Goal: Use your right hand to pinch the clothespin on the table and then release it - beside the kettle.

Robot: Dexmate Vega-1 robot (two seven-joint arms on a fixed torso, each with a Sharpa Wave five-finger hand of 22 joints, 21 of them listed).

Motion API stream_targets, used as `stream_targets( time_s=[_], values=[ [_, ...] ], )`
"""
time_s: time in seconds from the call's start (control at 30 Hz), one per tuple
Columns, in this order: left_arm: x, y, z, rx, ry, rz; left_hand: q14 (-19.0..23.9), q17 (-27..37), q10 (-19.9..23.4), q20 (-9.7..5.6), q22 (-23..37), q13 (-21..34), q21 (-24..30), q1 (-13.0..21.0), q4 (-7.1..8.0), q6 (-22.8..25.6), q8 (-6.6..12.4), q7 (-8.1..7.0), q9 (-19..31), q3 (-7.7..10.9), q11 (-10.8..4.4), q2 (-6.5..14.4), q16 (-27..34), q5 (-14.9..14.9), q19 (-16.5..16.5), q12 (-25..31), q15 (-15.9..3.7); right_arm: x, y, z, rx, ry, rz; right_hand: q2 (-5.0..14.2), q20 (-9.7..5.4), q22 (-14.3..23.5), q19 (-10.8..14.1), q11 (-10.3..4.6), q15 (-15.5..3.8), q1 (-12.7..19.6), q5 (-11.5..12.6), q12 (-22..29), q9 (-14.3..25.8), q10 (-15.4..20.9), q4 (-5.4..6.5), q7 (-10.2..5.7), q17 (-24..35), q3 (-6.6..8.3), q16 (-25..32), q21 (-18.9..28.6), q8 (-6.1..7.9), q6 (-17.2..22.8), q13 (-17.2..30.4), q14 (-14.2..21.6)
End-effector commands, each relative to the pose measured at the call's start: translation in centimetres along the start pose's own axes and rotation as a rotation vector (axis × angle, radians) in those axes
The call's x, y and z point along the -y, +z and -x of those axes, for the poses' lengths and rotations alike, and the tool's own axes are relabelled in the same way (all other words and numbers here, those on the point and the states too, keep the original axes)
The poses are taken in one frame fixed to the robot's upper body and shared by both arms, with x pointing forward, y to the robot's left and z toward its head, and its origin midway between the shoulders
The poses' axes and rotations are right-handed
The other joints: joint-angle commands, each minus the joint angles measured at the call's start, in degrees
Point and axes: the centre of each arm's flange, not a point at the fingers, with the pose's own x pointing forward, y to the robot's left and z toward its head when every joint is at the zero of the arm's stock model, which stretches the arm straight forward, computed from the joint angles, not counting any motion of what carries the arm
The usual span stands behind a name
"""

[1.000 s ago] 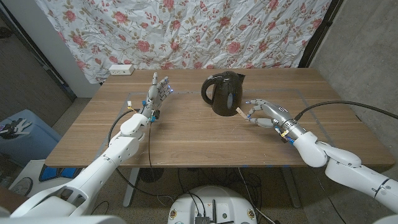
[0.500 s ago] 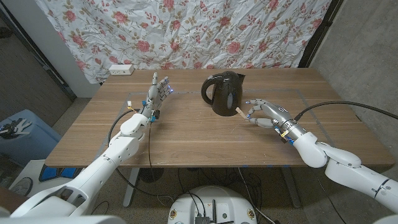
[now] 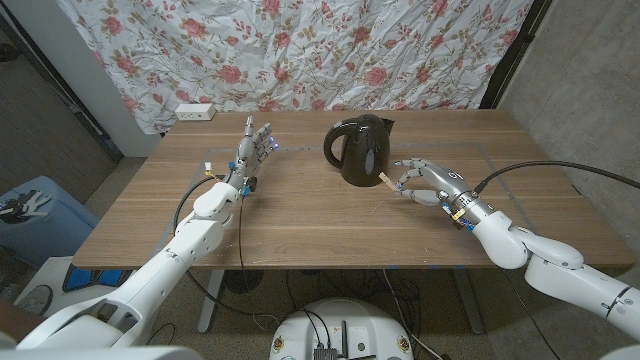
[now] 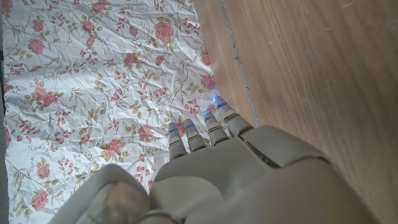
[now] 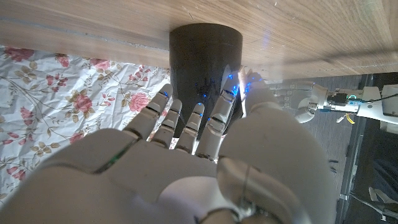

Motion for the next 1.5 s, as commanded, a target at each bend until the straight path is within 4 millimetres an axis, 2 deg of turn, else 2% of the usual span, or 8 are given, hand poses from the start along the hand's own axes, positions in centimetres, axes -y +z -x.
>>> stream_targets(
  time_s=[0.03,0.77,1.5],
  values=[
    [0.01,0.01,-0.01,0.0,0.0,0.0,0.5,0.2,0.1,0.05,0.1,0.1,0.4,0.0,0.33,0.0,0.36,-0.5,0.3,0.04,-0.42,0.6,0.5,0.5,0.4,0.3,-0.38,0.04,-0.04,-0.02,-0.002,0.015,0.005,0.35,0.35,0.1,0.2,0.29,-4.76,-0.3,-0.1,-0.3,0.4,-0.3,0.12,-3.1,0.3,-0.27,0.2,0.0,-0.33,2.2,0.1,-0.2],
    [0.01,0.0,-0.02,0.0,0.0,0.0,0.5,0.2,0.1,0.1,0.1,0.1,0.4,0.0,0.33,0.0,0.36,-0.5,0.3,0.04,-0.38,0.6,0.5,0.5,0.4,0.3,-0.38,0.21,-0.29,0.03,-0.01,0.048,0.005,0.45,0.78,0.1,-0.1,1.45,-3.82,-1.2,-0.4,-0.7,0.4,-1.1,0.47,-3.13,0.4,-1.2,-0.1,-0.1,-2.23,-1.0,0.2,-0.8],
    [0.02,0.0,-0.01,0.0,0.0,0.0,0.5,0.2,0.1,0.07,0.1,0.1,0.4,0.0,0.33,0.0,0.36,-0.5,0.3,0.04,-0.4,0.6,0.5,0.5,0.5,0.3,-0.43,0.62,-0.49,-0.06,-0.001,0.066,0.012,0.12,1.58,0.1,-0.4,2.0,-3.04,-2.0,-0.3,-1.2,0.0,-2.5,0.46,-3.1,0.3,-2.07,-0.5,-0.2,-4.04,-3.3,0.2,-1.5]
  ],
)
